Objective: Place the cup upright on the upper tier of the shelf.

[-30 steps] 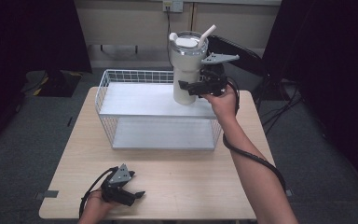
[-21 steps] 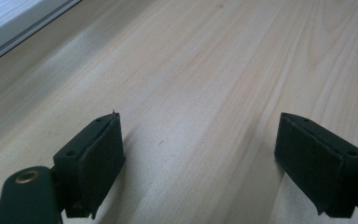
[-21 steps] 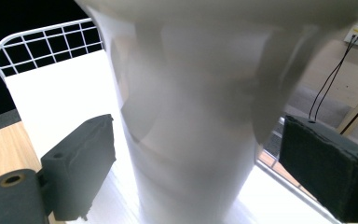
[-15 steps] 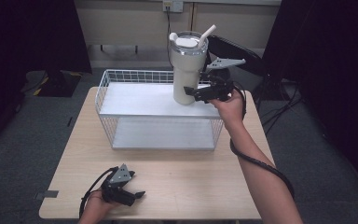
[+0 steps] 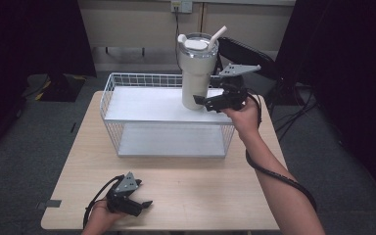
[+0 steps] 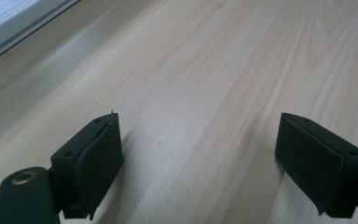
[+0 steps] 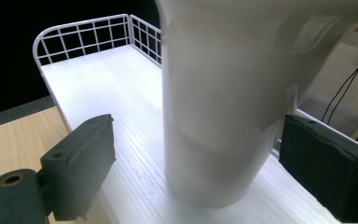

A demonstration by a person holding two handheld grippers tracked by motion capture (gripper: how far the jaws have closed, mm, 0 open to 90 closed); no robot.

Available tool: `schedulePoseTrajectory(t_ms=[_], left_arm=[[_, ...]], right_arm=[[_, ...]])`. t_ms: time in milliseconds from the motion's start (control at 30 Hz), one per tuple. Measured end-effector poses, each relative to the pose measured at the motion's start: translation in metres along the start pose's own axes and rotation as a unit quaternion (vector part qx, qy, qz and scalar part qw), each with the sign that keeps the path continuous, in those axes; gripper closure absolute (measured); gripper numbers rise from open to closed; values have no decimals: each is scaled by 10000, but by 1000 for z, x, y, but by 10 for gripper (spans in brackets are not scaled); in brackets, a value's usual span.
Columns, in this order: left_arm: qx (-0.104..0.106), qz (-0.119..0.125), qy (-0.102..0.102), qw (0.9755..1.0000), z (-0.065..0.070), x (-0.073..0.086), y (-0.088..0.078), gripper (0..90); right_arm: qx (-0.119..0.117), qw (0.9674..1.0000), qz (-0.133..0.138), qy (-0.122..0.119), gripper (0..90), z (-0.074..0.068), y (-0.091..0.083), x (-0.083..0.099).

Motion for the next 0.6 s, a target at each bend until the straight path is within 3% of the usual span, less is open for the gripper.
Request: schedulePoseTrajectory(t_ms=[600], left_arm=[[-9, 7, -4, 10000, 0, 0, 0, 144]], right_arm=[[-320, 9995, 41, -62, 102, -21, -26, 5]])
Point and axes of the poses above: each handheld gripper's, and its own axes: y roughly forward along the jaws, x roughly out of its underside, z roughly to its right, the point moved 6 cm from there along y, roughly forward along the jaws, and after that the axes turned 2 degrees about -y, right-handed, at the moved point
